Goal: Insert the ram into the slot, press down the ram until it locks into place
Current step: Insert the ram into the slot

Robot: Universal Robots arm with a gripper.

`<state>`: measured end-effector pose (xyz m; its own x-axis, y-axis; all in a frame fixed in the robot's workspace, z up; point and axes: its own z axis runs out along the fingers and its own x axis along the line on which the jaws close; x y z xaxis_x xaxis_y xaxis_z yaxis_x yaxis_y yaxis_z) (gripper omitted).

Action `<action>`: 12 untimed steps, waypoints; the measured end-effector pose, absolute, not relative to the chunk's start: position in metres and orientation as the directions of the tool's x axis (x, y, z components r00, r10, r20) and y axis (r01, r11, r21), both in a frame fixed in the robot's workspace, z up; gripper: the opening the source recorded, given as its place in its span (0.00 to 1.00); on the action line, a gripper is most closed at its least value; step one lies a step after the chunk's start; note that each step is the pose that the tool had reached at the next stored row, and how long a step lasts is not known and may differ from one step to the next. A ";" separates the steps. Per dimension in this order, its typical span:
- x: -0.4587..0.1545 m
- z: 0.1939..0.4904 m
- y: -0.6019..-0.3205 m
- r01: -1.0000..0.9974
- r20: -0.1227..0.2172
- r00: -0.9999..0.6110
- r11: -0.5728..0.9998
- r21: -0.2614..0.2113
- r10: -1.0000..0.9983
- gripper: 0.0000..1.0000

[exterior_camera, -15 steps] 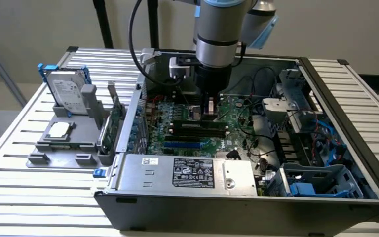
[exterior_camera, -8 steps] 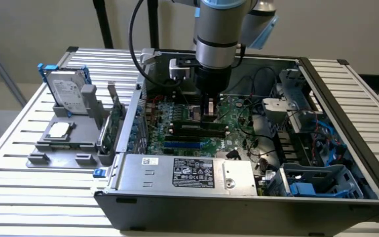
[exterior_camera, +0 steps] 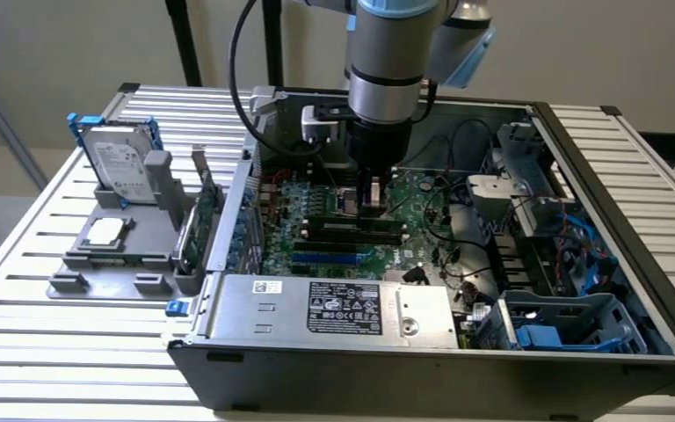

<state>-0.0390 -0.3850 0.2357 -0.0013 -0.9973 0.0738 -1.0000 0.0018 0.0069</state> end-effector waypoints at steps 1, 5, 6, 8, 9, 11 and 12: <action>-0.039 0.235 -0.385 -1.000 0.074 -0.003 0.003 0.007 -0.997 0.13; -0.039 0.234 -0.385 -1.000 0.074 -0.007 0.008 0.006 -0.997 0.13; -0.039 0.234 -0.385 -1.000 0.074 -0.008 0.008 0.006 -0.997 0.13; -0.039 0.234 -0.385 -1.000 0.074 -0.009 0.009 0.005 -0.997 0.13; -0.039 0.233 -0.385 -1.000 0.074 -0.009 0.009 0.005 -0.997 0.13; -0.039 0.233 -0.385 -1.000 0.074 -0.009 0.009 0.004 -0.997 0.13; -0.039 0.233 -0.385 -1.000 0.074 -0.009 0.010 0.003 -0.997 0.13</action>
